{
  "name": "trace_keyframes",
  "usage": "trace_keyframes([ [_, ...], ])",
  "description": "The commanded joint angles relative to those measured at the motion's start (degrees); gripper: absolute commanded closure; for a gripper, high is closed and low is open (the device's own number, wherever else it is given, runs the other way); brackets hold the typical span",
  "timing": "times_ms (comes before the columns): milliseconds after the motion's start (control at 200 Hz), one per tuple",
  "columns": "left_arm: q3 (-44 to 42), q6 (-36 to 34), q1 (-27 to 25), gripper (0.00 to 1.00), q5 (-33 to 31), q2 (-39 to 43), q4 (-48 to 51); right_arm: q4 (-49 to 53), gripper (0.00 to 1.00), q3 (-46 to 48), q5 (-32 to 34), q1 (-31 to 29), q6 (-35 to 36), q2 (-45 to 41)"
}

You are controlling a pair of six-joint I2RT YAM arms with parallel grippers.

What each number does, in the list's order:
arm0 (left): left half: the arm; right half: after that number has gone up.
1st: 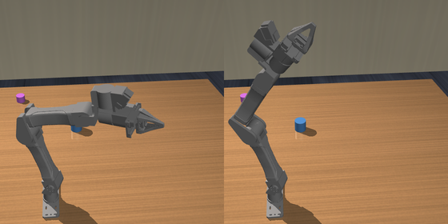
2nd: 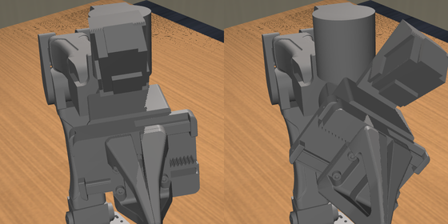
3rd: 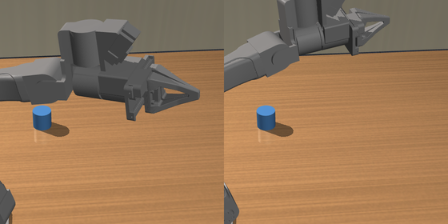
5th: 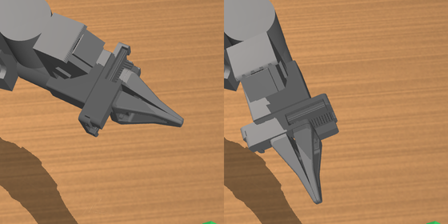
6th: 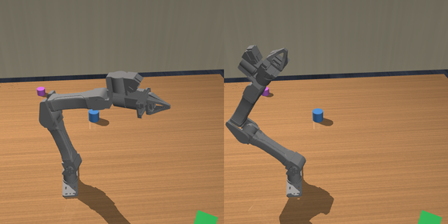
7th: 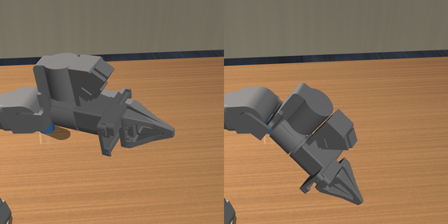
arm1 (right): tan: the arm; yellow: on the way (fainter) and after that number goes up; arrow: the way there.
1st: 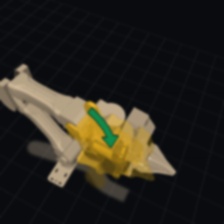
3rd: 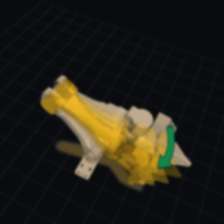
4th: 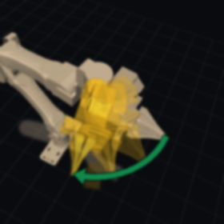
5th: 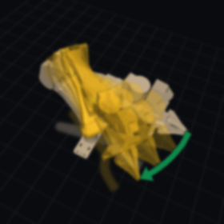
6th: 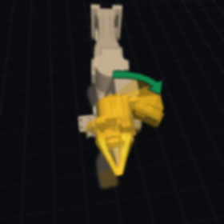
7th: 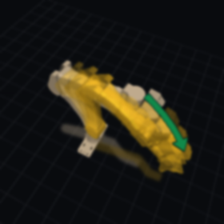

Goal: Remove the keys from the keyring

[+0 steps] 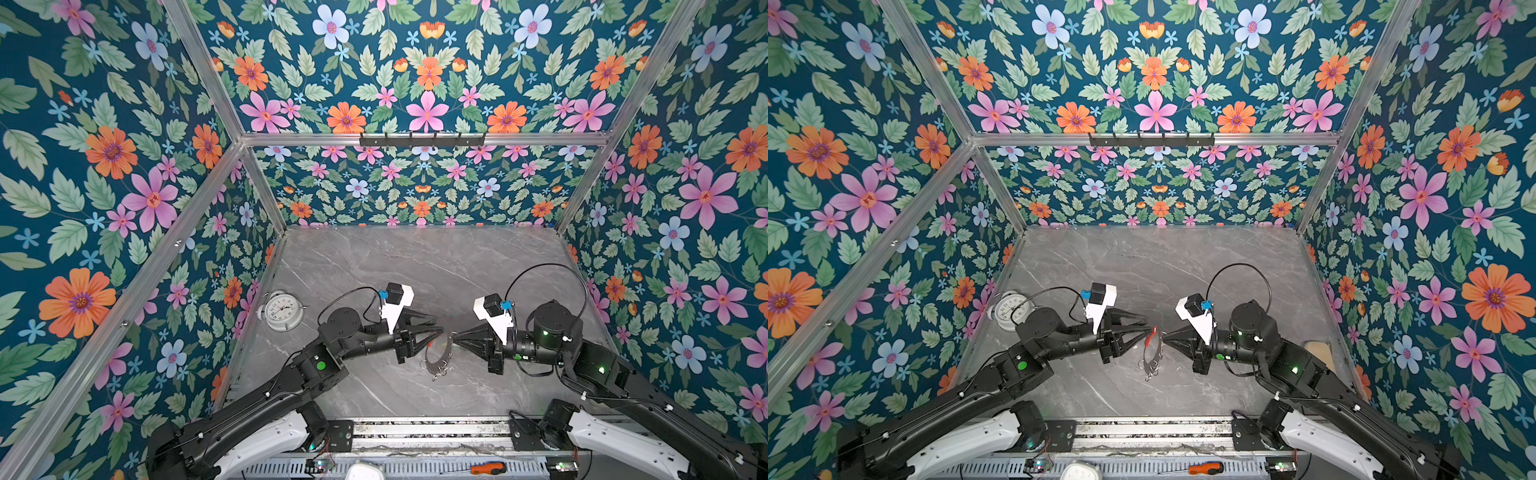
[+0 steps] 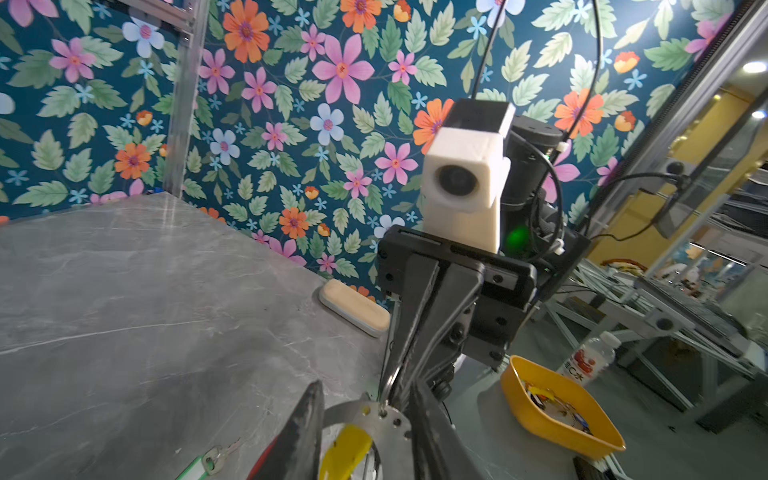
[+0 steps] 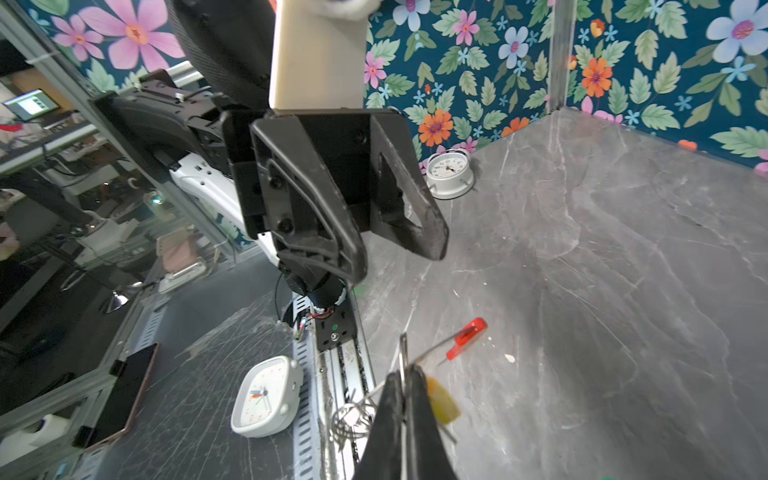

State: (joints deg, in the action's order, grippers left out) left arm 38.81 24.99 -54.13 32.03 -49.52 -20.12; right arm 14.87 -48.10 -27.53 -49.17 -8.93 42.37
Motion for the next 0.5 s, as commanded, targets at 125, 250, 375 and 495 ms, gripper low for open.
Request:
trace_keyframes([
  [125, 0.20, 0.16, -0.01, 0.73, 7.48, -1.76, -5.90, -5.09, 1.00, 0.28, -4.64, 0.05, -2.85, 0.23],
  [250, -0.39, 1.41, -0.01, 0.72, 10.61, -2.34, -8.00, -5.22, 1.00, 0.34, -4.49, 0.06, -3.15, 0.42],
  [375, -0.39, 1.88, -0.02, 0.73, 12.01, -2.68, -8.49, -5.31, 1.00, 0.36, -3.95, 0.03, -3.24, 0.37],
  [495, -0.18, 2.08, -0.09, 0.75, 12.35, -3.30, -8.25, -5.24, 1.00, 0.15, -3.76, 0.04, -3.29, 0.49],
])
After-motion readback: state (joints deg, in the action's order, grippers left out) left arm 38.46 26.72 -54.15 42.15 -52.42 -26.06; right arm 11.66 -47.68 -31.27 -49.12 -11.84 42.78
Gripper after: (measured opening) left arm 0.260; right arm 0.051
